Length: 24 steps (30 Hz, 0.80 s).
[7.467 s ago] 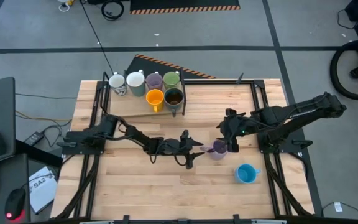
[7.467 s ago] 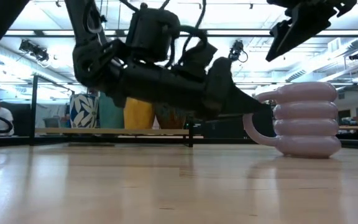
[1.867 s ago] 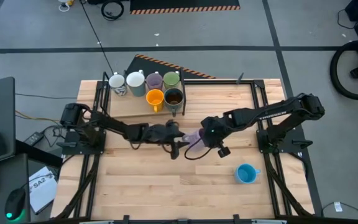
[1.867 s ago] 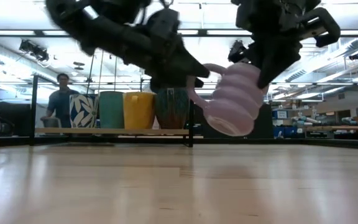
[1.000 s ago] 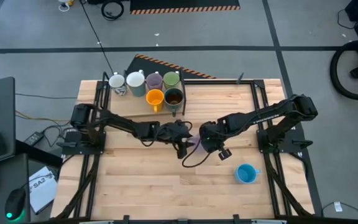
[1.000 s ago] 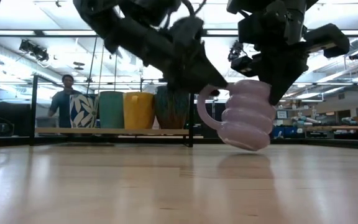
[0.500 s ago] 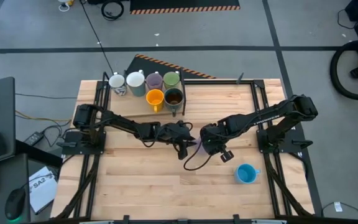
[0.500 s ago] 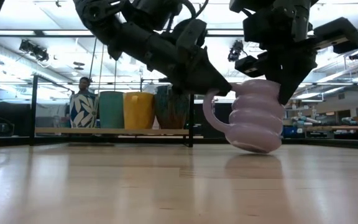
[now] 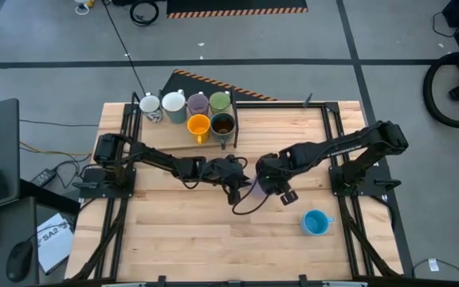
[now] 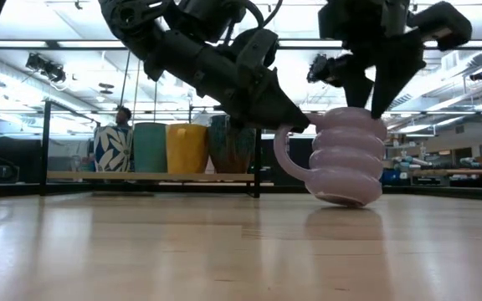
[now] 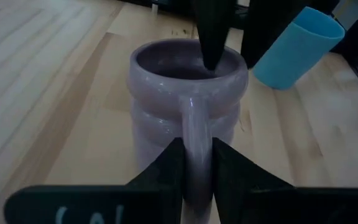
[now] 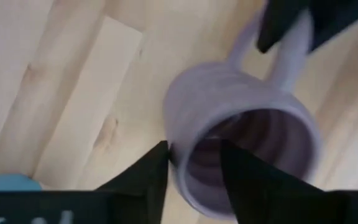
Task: Place coffee mugs
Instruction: Put the purple mug on the shelf
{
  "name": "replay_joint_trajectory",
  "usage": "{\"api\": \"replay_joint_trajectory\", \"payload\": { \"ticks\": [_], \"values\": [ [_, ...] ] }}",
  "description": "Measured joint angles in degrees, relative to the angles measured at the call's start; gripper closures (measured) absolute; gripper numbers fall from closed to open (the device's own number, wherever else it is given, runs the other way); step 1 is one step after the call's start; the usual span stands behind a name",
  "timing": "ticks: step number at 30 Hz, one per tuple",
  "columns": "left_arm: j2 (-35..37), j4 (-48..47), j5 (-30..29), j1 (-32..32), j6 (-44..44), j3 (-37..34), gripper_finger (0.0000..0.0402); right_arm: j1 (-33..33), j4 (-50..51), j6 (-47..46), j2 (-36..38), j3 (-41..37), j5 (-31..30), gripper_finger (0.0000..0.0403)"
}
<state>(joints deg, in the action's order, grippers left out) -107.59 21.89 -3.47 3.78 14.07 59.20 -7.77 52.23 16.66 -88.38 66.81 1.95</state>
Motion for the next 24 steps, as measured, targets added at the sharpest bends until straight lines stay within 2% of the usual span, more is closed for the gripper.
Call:
{"api": "replay_joint_trajectory", "payload": {
  "ticks": [6, 13, 21, 24],
  "values": [
    [0.00, -0.73, -4.66, 2.15, -1.26, 0.00, 0.0341, 0.02, 3.34, -1.71, 1.44, 2.33, -3.12, 0.0202],
    [0.42, -0.77, -7.81, 3.85, -1.02, -1.44, 0.0341, -1.58, 3.58, -7.90, 11.83, 1.63, -10.65, 0.0196],
    [5.12, 8.75, -17.13, 7.65, 3.89, -11.94, 0.0341, -4.87, 2.63, -16.55, 25.24, -5.24, -18.13, 0.0196],
    [7.37, 9.42, -22.85, 10.16, 5.35, -15.33, 0.0341, -5.71, 0.78, -18.84, 28.54, -8.08, -19.02, 0.0196]
  ]
}}
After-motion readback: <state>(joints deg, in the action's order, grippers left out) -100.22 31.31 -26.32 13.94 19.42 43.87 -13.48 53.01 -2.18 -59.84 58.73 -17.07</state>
